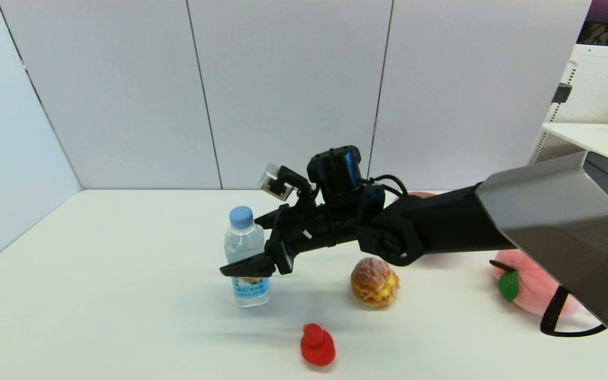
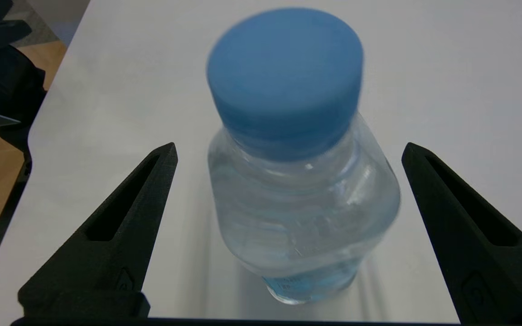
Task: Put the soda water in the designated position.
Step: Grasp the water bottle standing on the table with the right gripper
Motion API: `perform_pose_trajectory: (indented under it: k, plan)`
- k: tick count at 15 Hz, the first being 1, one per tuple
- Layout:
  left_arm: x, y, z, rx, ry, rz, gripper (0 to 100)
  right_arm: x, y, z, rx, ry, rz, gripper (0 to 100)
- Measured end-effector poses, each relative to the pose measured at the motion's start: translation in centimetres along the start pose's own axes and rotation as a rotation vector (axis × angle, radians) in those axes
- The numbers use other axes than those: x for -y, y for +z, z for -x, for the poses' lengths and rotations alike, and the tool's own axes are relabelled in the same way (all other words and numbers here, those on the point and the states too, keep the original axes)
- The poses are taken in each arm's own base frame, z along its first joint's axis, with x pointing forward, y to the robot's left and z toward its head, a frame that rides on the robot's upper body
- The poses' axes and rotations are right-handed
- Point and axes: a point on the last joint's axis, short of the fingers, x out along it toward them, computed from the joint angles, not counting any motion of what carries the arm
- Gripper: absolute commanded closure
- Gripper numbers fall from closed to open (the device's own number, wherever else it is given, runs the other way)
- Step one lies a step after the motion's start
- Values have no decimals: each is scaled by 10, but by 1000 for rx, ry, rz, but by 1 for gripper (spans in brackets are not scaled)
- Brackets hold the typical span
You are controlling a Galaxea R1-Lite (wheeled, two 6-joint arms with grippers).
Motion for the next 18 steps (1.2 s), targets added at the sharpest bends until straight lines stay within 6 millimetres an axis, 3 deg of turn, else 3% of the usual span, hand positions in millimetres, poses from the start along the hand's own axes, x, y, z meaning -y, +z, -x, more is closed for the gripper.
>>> perform_pose_trajectory:
  k: [18]
  plan:
    - [0, 0, 0, 0, 0, 0, 0, 7, -12, -17, -9, 2, -4, 0]
